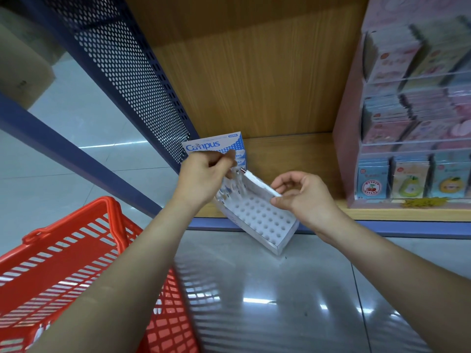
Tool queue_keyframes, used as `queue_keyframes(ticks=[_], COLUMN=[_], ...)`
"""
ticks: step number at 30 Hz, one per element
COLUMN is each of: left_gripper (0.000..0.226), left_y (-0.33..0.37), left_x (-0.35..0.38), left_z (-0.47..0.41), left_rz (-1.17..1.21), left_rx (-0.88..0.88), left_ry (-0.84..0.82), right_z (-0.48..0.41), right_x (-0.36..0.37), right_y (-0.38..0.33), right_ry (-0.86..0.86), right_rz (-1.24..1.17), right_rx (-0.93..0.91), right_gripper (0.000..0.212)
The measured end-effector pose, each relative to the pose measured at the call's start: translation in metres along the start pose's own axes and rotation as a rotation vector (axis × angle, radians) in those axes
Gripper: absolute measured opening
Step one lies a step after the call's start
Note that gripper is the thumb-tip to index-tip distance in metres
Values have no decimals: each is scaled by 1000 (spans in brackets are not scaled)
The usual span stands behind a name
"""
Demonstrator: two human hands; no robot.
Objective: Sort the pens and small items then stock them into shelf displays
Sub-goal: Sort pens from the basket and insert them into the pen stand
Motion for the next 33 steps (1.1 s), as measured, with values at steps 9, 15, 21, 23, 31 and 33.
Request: queue_keyframes(ticks=[9,15,21,23,31,33], left_gripper=[8,8,7,11,15,18], left_y=[0,-1,3,3,-11,-12], left_x=[3,-13,-28,-25,-14,-13], left_z=[5,0,-6,-3,2,0], left_rz=[326,317,-265,-371,-519,-515], left_rx=[-121,-88,261,339,408,399], left_ry=[-144,-24,6,-11,3,23], right_z=[0,-5,-16,-13,-11,-12], right_x=[1,-2,-15,-12,-11,-12], right_y=[-6,-2,25,30,31,32], right_ry=[5,30,80,31,25,29], right_rz=[5,90,546,587,524,507], right_rx=[-86,-117,-127,-113,-92,-82], right_gripper=[19,13,18,15,13,13])
Point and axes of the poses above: each hand's wrist, its own z-axis away from the middle knuckle, its own x-axis out of the palm, y = z × x, the point moved 4 cm from there along -z, towards the middle knuckle, and after that the axes turned 10 degrees about y, right-handed, at the moved point
